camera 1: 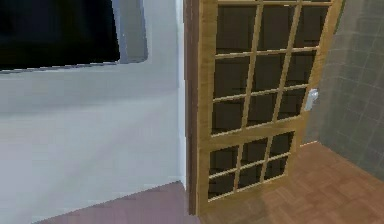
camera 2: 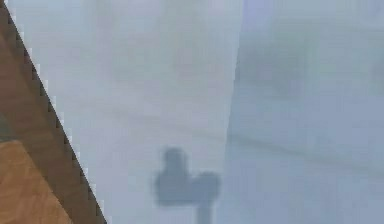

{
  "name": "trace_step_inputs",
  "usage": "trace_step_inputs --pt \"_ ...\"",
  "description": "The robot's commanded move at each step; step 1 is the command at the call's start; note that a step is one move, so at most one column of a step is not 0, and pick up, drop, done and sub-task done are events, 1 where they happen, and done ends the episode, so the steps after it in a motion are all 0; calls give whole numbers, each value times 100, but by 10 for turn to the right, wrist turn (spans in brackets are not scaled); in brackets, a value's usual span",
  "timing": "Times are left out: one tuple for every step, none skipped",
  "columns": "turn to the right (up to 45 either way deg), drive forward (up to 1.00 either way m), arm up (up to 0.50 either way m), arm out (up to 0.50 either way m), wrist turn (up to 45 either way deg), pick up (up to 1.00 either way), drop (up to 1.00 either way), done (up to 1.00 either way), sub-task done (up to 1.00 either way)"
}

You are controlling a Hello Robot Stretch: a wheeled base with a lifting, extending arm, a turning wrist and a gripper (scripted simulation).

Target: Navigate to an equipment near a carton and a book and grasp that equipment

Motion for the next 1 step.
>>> trace_step_inputs --pt "0 45 0 0 0 0 0 0 0"
